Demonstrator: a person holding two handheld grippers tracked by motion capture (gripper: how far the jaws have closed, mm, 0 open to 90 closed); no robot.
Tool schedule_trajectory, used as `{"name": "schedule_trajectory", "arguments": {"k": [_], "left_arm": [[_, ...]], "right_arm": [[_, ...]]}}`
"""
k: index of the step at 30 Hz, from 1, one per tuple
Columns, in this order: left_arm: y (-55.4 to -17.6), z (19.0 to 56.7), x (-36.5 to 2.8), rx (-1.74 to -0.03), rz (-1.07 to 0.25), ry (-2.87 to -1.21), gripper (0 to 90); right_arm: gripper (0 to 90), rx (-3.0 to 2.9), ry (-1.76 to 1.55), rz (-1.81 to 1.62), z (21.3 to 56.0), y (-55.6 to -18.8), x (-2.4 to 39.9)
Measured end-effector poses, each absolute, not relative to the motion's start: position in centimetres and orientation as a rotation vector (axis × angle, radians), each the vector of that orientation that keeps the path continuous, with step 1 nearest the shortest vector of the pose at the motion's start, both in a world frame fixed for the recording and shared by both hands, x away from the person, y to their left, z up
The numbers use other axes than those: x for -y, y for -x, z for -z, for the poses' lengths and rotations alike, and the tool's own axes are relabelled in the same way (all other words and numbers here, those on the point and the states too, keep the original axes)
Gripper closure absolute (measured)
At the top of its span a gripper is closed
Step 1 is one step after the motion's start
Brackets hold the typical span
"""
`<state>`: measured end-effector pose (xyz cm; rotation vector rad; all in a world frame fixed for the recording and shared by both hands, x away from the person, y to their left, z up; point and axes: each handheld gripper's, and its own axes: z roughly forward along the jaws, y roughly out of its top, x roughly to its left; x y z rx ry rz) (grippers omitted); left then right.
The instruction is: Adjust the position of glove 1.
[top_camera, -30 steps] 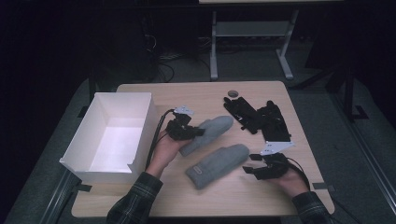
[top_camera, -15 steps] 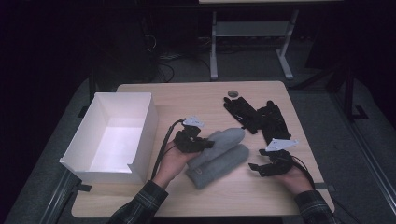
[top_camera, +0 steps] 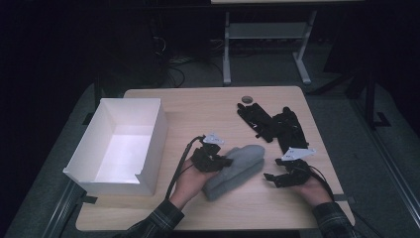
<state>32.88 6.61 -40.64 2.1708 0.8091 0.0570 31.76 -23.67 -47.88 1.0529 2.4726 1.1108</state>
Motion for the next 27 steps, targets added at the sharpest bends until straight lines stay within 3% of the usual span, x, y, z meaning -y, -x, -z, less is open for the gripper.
{"name": "schedule_trajectory", "arguments": {"k": [7,12,15,17,21,23,27], "left_arm": [[-32.7,41.6,-6.1,-0.800,-0.065,-2.197,80.7],[-32.7,41.1,-6.2,-0.770,-0.067,-2.173,65.3],[-32.9,40.6,-6.5,-0.758,-0.056,-2.143,60.8],[-33.2,40.1,-6.8,-0.742,-0.064,-2.134,60.9],[-33.9,39.0,-7.6,-0.717,-0.093,-2.121,75.1],[-34.6,38.8,-7.8,-0.704,-0.100,-2.120,77.5],[-35.8,39.1,-7.7,-0.679,-0.053,-2.146,61.2]], "right_arm": [[23.0,-2.465,-1.030,-1.099,48.0,-31.7,23.5],[21.8,-2.464,-1.019,-1.095,48.0,-31.7,23.5],[21.7,-2.462,-1.018,-1.095,48.1,-31.7,23.5],[21.5,-2.461,-1.017,-1.094,48.1,-31.7,23.4],[21.3,-2.460,-1.021,-1.091,48.1,-31.6,23.4],[21.3,-2.458,-1.019,-1.092,48.1,-31.6,23.4],[21.2,-2.453,-1.027,-1.093,48.1,-31.5,23.3]]}}
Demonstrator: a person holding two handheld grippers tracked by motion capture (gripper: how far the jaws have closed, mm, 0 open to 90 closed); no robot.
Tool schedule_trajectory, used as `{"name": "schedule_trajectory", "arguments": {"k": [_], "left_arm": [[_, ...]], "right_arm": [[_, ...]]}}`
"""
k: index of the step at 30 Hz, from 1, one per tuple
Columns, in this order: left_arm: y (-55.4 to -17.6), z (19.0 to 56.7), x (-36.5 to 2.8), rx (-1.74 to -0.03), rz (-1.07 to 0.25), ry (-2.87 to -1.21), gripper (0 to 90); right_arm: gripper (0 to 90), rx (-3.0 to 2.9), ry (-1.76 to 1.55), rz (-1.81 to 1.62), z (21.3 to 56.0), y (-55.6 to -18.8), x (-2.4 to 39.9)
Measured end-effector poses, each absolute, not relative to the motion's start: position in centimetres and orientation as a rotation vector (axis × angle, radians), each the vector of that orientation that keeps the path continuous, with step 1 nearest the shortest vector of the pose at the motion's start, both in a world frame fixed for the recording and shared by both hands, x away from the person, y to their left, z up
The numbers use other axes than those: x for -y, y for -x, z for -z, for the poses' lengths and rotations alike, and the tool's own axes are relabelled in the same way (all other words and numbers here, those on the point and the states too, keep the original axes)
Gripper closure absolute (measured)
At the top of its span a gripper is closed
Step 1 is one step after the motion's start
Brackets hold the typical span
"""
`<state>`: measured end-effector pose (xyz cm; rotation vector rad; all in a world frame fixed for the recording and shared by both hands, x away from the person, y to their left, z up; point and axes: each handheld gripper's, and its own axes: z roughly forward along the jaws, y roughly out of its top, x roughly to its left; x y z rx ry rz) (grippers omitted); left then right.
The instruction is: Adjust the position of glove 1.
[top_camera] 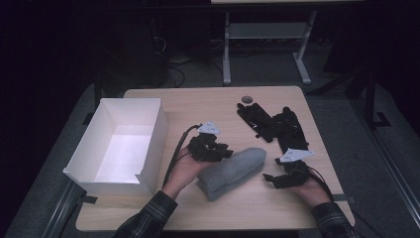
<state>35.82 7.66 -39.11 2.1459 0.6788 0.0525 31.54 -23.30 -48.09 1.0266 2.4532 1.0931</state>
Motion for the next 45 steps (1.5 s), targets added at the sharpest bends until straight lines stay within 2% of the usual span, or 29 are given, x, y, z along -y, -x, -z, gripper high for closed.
{"name": "schedule_trajectory", "arguments": {"k": [5,9,15,19,23,35,39,45], "left_arm": [[-37.0,40.3,-7.3,-0.655,0.057,-2.178,42.7],[-37.4,41.2,-6.9,-0.640,0.062,-2.216,34.4],[-37.2,42.4,-6.3,-0.641,0.065,-2.270,30.0],[-37.1,43.0,-5.9,-0.680,0.046,-2.312,22.0],[-36.8,43.6,-5.5,-0.696,0.028,-2.342,17.7],[-36.4,44.8,-4.5,-0.675,0.054,-2.423,17.0],[-36.3,45.0,-4.5,-0.646,0.094,-2.423,27.4],[-36.6,45.2,-4.6,-0.648,0.168,-2.418,35.7]], "right_arm": [[21.2,-2.451,-1.021,-1.092,48.1,-31.6,23.3],[21.1,-2.451,-1.022,-1.092,48.1,-31.6,23.3],[21.1,-2.449,-1.025,-1.092,48.1,-31.6,23.3],[21.0,-2.448,-1.027,-1.091,48.1,-31.5,23.3],[21.0,-2.448,-1.026,-1.091,48.1,-31.6,23.3],[20.5,-2.446,-1.033,-1.090,48.1,-31.5,23.2],[20.4,-2.446,-1.032,-1.090,48.1,-31.6,23.2],[20.3,-2.446,-1.032,-1.089,48.1,-31.6,23.2]]}}
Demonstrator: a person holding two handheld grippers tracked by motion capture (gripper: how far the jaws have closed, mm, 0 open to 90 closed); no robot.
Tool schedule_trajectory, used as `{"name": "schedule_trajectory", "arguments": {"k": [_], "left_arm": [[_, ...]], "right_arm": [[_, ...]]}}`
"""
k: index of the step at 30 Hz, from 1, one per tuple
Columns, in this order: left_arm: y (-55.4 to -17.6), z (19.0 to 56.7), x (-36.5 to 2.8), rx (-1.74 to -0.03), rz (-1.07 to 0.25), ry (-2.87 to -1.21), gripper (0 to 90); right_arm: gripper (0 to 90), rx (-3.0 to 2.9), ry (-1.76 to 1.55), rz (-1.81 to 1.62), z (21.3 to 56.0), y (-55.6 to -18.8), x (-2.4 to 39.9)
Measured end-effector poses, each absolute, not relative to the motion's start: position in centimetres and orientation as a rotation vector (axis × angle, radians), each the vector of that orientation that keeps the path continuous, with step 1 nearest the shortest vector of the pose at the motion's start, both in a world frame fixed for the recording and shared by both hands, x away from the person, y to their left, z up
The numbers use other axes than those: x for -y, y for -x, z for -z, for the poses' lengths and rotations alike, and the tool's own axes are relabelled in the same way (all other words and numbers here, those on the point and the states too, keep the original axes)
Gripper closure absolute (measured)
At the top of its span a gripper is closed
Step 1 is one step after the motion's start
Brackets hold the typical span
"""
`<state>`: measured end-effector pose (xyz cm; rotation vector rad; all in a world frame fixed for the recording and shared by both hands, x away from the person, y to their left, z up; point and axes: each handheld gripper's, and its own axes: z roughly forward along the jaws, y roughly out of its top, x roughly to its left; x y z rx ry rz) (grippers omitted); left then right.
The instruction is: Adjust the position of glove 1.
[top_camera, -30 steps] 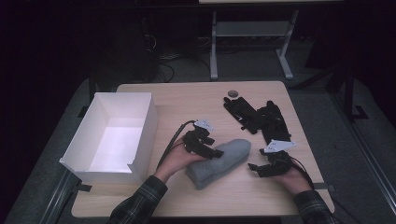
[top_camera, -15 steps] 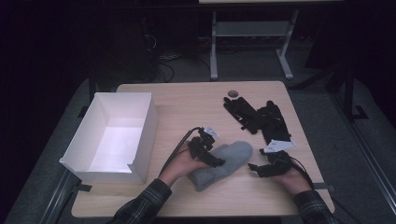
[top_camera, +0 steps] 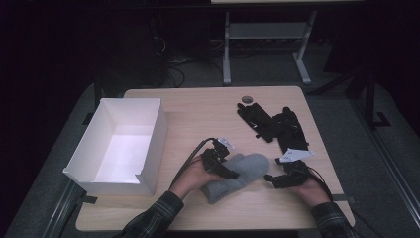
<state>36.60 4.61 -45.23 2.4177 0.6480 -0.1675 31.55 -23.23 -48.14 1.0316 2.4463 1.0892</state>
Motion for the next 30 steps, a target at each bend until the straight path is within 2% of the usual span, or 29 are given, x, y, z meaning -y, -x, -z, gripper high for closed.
{"name": "schedule_trajectory", "arguments": {"k": [4,8,13,25,30], "left_arm": [[-36.6,45.2,-4.5,-0.640,0.193,-2.421,42.9],[-36.8,45.3,-4.7,-0.619,0.248,-2.409,54.7],[-36.8,45.2,-4.9,-0.594,0.243,-2.401,64.4],[-36.6,43.6,-5.8,-0.591,0.211,-2.361,74.2],[-36.5,43.0,-6.1,-0.588,0.202,-2.358,75.5]], "right_arm": [[20.2,-2.446,-1.029,-1.090,48.1,-31.6,23.2],[19.9,-2.447,-1.030,-1.090,48.2,-31.6,23.2],[19.8,-2.447,-1.031,-1.090,48.2,-31.6,23.2],[19.8,-2.448,-1.030,-1.091,48.1,-31.6,23.2],[19.7,-2.448,-1.029,-1.091,48.1,-31.6,23.2]]}}
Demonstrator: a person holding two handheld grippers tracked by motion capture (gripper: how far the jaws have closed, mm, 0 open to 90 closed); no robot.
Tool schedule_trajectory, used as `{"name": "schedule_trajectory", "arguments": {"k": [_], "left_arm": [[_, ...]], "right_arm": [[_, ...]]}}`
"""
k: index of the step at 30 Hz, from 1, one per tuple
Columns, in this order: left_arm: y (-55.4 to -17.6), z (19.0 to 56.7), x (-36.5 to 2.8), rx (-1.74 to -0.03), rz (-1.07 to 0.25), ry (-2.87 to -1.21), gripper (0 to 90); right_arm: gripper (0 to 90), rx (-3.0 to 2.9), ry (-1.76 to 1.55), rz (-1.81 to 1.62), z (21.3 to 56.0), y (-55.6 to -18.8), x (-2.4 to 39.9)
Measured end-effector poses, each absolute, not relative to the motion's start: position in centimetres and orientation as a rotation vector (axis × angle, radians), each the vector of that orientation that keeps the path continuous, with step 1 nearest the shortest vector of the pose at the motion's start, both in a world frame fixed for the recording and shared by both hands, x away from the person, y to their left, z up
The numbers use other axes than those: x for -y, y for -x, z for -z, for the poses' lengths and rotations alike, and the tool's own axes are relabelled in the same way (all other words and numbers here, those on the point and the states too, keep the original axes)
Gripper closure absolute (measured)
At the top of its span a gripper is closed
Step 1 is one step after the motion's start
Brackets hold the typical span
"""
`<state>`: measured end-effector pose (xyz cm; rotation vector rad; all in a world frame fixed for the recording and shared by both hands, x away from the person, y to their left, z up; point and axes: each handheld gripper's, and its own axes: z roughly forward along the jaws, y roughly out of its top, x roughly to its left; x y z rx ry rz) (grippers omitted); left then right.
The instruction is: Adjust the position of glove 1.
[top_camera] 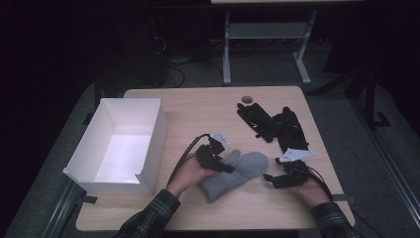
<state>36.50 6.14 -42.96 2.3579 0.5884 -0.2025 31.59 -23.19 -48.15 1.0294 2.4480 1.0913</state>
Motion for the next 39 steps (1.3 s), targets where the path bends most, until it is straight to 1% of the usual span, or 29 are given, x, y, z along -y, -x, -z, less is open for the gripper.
{"name": "schedule_trajectory", "arguments": {"k": [10,19,24,31,39], "left_arm": [[-36.5,41.8,-6.9,-0.591,0.110,-2.360,76.2],[-36.7,41.0,-7.8,-0.619,0.091,-2.327,76.9],[-36.7,39.9,-8.3,-0.619,0.070,-2.298,77.2],[-36.9,37.4,-9.8,-0.643,0.026,-2.247,77.2],[-37.6,33.0,-11.7,-0.653,-0.046,-2.236,77.2]], "right_arm": [[19.8,-2.447,-1.031,-1.091,48.1,-31.6,23.2],[19.7,-2.447,-1.031,-1.090,48.1,-31.6,23.2],[19.7,-2.447,-1.030,-1.091,48.1,-31.6,23.2],[19.6,-2.446,-1.033,-1.092,48.1,-31.6,23.2],[19.6,-2.444,-1.039,-1.093,48.1,-31.6,23.1]]}}
